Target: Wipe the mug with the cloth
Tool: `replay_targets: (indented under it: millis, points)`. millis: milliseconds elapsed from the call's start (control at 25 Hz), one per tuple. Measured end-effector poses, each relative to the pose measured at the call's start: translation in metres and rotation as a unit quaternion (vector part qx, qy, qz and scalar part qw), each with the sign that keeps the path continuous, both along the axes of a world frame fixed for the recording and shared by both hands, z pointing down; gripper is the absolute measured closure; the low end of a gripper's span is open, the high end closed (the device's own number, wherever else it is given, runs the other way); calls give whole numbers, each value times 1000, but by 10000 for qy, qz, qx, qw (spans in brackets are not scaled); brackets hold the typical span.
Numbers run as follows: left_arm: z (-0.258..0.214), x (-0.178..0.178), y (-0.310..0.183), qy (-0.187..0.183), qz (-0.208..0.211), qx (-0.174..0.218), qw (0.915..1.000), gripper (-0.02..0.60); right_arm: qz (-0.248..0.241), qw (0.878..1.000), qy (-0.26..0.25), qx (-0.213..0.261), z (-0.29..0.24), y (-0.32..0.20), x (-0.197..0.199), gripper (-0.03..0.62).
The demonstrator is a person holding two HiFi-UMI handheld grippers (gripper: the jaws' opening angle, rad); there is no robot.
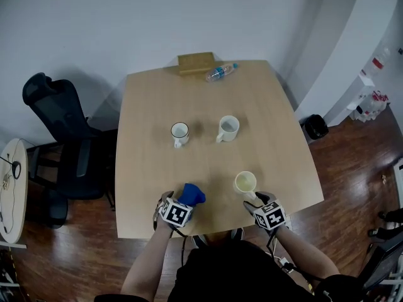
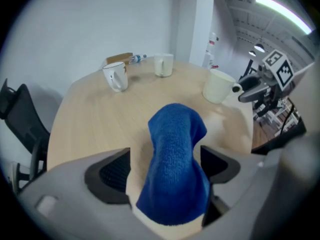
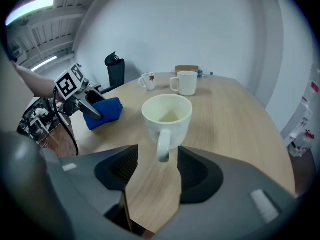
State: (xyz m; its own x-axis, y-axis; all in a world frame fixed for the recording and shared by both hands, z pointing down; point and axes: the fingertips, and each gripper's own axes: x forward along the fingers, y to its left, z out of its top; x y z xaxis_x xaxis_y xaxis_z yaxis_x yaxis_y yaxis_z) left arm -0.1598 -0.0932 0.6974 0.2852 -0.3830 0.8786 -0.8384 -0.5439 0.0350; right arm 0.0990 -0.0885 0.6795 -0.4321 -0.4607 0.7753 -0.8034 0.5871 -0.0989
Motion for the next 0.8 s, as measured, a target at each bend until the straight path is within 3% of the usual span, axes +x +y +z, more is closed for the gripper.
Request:
replay_targets:
  millis: [160,360,440,480,520,560,600,680,800]
  points:
    - [-37,-13,5,539,-385,534,9964,138,412,9991,43,37,-12,14,19,342]
    - [-83,-34,55,1134,-977,970,9840,151,780,9970,6,5,-26,52,46,364]
    - [-94,-29,89,1295,-890,1084,9816,254,755,9968,-272,-9,-35,70,46,380]
    - [-101,-22,108,1408,-816,1136,9801,355,723,9958,-557,-38,-41,79,43,427]
    - [-108,-13,127,1522,-769,1186,9782,436,678,9935,-907,-73,-49,90,39,526]
    - [-114,-2,146,1613,-772,1237,9761,482,619,9902,-1252,-94,-58,101,34,583]
    - [-121,10,164,1683,-827,1292,9737,522,554,9865,-1536,-85,-67,113,31,588]
    - [-134,40,193,1879,-1049,1394,9666,578,457,9803,-1923,-6,-84,138,32,588]
    - [-149,94,228,2258,-1364,1468,9533,578,385,9697,-2412,93,-104,177,45,588]
